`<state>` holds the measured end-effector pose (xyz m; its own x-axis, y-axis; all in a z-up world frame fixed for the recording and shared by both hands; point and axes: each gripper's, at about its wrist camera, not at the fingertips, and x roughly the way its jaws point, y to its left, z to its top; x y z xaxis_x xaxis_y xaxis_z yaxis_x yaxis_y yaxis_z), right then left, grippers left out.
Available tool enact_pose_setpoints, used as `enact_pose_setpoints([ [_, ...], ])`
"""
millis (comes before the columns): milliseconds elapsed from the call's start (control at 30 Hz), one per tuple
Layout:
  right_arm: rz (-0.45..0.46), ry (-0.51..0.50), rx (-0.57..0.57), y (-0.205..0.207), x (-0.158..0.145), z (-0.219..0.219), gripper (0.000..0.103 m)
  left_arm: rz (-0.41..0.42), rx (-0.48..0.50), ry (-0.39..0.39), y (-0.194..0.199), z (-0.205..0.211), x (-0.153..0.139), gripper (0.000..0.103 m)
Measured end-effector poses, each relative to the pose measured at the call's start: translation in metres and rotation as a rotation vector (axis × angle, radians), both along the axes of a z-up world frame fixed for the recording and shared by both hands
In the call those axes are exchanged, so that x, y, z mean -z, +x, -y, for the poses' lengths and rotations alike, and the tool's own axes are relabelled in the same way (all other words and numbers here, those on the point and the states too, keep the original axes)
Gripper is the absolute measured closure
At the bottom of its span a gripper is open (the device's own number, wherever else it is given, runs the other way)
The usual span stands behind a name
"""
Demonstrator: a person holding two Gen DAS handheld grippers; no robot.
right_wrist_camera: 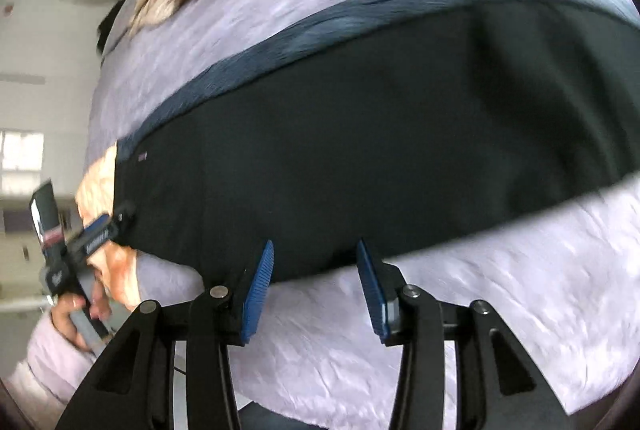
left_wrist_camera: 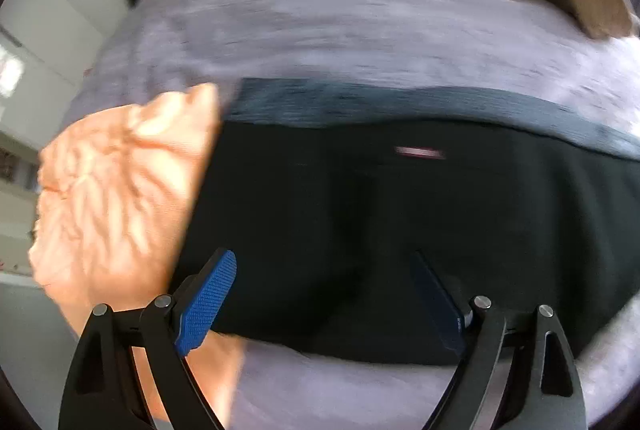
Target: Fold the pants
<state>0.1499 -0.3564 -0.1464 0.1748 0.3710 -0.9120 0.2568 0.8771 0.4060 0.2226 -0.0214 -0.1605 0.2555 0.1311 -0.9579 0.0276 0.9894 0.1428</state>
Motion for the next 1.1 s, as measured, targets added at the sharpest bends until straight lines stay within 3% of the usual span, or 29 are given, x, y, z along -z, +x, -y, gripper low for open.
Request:
enact_pose_setpoints([
  [367, 0.089, -0.024, 0.331, -0.058, -0.031, 0.150, 0.055, -0.045, 0.319, -0.133, -0.008, 0.198, -0.017, 0.013],
  [633, 0.159, -0.010, 0.674, -0.083, -0.029, 0.302, 0.055, -0.064, 0.413, -0.195, -0.001, 0.331, -0.014, 0.013],
  [733, 0.179, 0.062, 0.765, -0.088, -0.018, 0.347, 0.055, -0.051, 0.429, -0.194, 0.005, 0.377, -0.011, 0.013],
  [800, 0.168, 0.120, 0.810, -0.086, -0.004, 0.364, 0.063, -0.038, 0.431, -0.179, 0.012, 0.407, -0.007, 0.013],
  [833, 0.159, 0.147, 0.827, -0.085, 0.004, 0.371, 0.085, -0.034, 0.427, -0.178, 0.015, 0.413, -0.006, 0.013],
  [867, 0.153, 0.173, 0.834, -0.083, 0.010, 0.376, 0.090, -0.020, 0.417, -0.176, 0.020, 0.424, -0.005, 0.013],
  [933, 0.178, 0.196, 0.828, -0.081, 0.009, 0.378, 0.091, 0.025, 0.405, -0.153, 0.026, 0.435, -0.003, 0.013],
  [1000, 0.197, 0.160, 0.792, -0.081, 0.006, 0.378, 0.091, 0.052, 0.406, -0.080, 0.032, 0.442, 0.012, 0.013],
  [1033, 0.189, 0.150, 0.780, -0.080, 0.009, 0.379, 0.091, 0.035, 0.407, -0.045, 0.036, 0.443, 0.023, 0.013],
  [1100, 0.174, 0.188, 0.782, -0.083, 0.020, 0.383, 0.091, 0.000, 0.388, -0.067, 0.043, 0.437, 0.030, 0.013],
])
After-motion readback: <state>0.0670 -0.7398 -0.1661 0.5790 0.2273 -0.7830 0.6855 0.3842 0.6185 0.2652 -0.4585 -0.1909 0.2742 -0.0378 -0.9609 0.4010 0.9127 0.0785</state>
